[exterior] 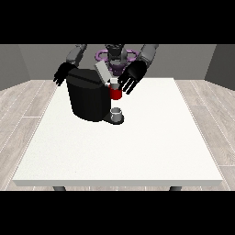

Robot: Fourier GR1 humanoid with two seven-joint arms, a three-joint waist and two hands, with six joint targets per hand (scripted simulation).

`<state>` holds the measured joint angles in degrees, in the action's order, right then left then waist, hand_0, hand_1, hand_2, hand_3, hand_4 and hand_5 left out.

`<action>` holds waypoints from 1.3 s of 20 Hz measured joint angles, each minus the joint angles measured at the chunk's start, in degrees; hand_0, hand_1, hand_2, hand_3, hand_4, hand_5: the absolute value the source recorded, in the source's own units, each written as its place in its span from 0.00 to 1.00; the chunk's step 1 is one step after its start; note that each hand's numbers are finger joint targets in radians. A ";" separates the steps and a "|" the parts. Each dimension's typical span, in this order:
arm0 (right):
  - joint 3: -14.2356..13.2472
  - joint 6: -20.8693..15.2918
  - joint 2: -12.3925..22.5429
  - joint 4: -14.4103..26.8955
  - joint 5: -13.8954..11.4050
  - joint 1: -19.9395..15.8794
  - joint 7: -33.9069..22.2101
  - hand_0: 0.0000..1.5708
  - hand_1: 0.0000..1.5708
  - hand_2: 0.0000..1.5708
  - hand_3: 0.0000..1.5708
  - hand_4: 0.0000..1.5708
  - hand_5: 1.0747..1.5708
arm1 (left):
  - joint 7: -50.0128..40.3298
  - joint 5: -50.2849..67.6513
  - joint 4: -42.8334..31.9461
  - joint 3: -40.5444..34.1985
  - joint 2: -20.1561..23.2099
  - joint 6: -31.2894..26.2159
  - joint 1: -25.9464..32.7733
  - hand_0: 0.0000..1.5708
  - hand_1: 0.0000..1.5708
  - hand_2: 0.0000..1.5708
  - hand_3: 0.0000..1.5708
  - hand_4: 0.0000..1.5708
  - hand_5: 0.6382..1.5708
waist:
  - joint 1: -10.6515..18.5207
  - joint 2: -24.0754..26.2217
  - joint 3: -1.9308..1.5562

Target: Insert the coffee pod into the coffee machine and close the lid

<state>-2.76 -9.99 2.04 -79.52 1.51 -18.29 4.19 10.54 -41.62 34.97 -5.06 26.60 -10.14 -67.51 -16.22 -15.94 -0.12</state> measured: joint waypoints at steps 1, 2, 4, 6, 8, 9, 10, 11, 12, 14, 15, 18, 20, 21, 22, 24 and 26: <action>-0.38 -0.12 0.00 0.61 0.10 0.20 0.56 0.00 0.00 0.00 0.00 0.24 1.00 | 0.15 -0.29 0.27 0.37 -0.18 -0.16 0.21 0.00 0.00 0.00 0.00 0.00 1.00 | 0.37 0.13 -0.02; -0.28 -0.32 -0.31 0.73 0.07 0.41 0.68 0.00 0.00 0.00 0.00 0.22 1.00 | 0.14 -0.47 0.18 0.47 0.02 -0.56 0.21 0.00 0.00 0.00 0.00 0.00 1.00 | 0.41 0.26 -0.02; -0.77 -0.06 0.15 0.97 0.45 0.09 0.27 0.00 0.00 0.00 0.00 0.22 1.00 | 0.36 -0.85 0.04 0.70 0.75 -1.67 -0.06 0.00 0.00 0.00 0.00 0.00 1.00 | 0.49 0.31 0.00; -1.08 -0.04 0.53 1.52 0.39 0.10 0.25 0.00 0.00 0.00 0.00 0.22 1.00 | 0.57 -1.16 0.06 0.92 0.68 -1.93 0.25 0.00 0.00 0.00 0.00 0.00 1.00 | 0.92 0.50 0.03; -0.90 -0.33 0.31 1.71 0.16 0.21 0.32 0.00 0.00 0.00 0.00 0.24 1.00 | 0.66 -1.55 0.03 1.06 0.53 -1.73 0.54 0.00 0.00 0.00 0.00 0.00 1.00 | 1.03 0.74 0.05; -1.01 -0.63 0.23 1.74 0.14 -0.08 0.21 0.00 0.00 0.00 0.00 0.24 1.00 | 0.61 -1.67 0.01 1.11 0.21 -1.68 0.67 0.00 0.00 0.00 0.00 0.00 1.00 | 1.16 0.88 0.07; -1.22 -0.81 0.38 1.98 0.14 -0.65 -0.15 0.00 0.00 0.00 0.00 0.27 1.00 | 0.22 -1.80 0.13 1.24 -0.43 -1.58 0.60 0.00 0.00 0.00 0.00 0.00 1.00 | 1.34 1.15 0.08; -1.42 -0.66 0.34 2.83 0.27 -0.29 0.53 0.00 0.00 0.00 0.00 0.26 1.00 | -0.31 -1.95 0.44 1.48 -1.02 -1.74 0.73 0.00 0.00 0.00 0.00 0.00 1.00 | 1.83 1.76 0.10; -1.30 -0.64 0.29 2.88 0.16 0.60 0.68 0.00 0.00 0.00 0.00 0.26 1.00 | -0.05 -1.98 0.49 1.54 -1.03 -1.93 1.44 0.00 0.00 0.00 0.00 0.00 1.00 | 2.12 2.74 0.09; -1.37 -0.63 0.17 3.43 0.27 1.16 0.75 0.00 0.00 0.00 0.00 0.25 1.00 | -1.05 -2.13 0.77 1.51 -1.71 -1.88 1.57 0.00 0.00 0.00 0.00 0.00 1.00 | 2.29 3.71 0.10; -0.96 -0.87 -0.13 3.10 0.09 1.43 0.13 0.00 0.00 0.00 0.00 0.24 1.00 | -1.37 -2.24 0.70 1.53 -1.87 -2.00 1.75 0.00 0.00 0.00 0.00 0.00 1.00 | 2.21 4.51 0.10; -1.74 0.06 0.22 4.15 0.95 3.20 1.46 0.00 0.00 0.00 0.00 0.26 1.00 | -1.80 -2.29 1.54 1.75 -3.09 -2.09 3.37 0.00 0.00 0.00 0.00 0.00 1.00 | 3.23 6.45 0.10; -2.53 0.18 0.54 4.22 1.66 3.47 1.27 0.00 0.00 0.00 0.00 0.28 1.00 | -1.68 -1.59 1.94 1.31 -4.18 -1.99 4.69 0.00 0.00 0.00 0.00 0.00 1.00 | 3.96 7.58 0.11; -2.61 0.19 0.58 3.92 1.83 3.87 0.97 0.00 0.00 0.00 0.00 0.28 1.00 | -1.45 -0.96 1.96 0.81 -4.56 -1.96 5.63 0.00 0.00 0.00 0.00 0.00 1.00 | 4.29 8.38 0.10; -2.57 0.05 0.45 3.81 1.83 4.22 0.89 0.00 0.00 0.00 0.00 0.27 1.00 | -1.51 -0.35 2.04 0.42 -5.30 -1.98 6.41 0.00 0.00 0.00 0.00 0.00 1.00 | 4.68 9.11 0.11; -3.08 0.25 0.91 3.95 2.07 5.50 0.92 0.00 0.00 0.00 0.00 0.25 1.00 | -1.35 2.52 2.33 -1.99 -7.10 -1.35 8.17 0.00 0.00 0.00 0.00 0.00 1.00 | 5.94 11.12 0.14; -3.42 0.10 0.58 4.45 2.32 7.42 1.42 0.00 0.00 0.00 0.00 0.25 1.00 | -1.18 5.81 2.62 -4.55 -8.95 -1.47 9.81 0.00 0.00 0.00 0.00 0.16 1.00 | 7.45 13.62 0.14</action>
<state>-6.19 -9.89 2.62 -75.07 3.84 -10.86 5.61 9.36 -35.81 37.59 -9.61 17.65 -11.61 -57.70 -8.77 -2.32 0.02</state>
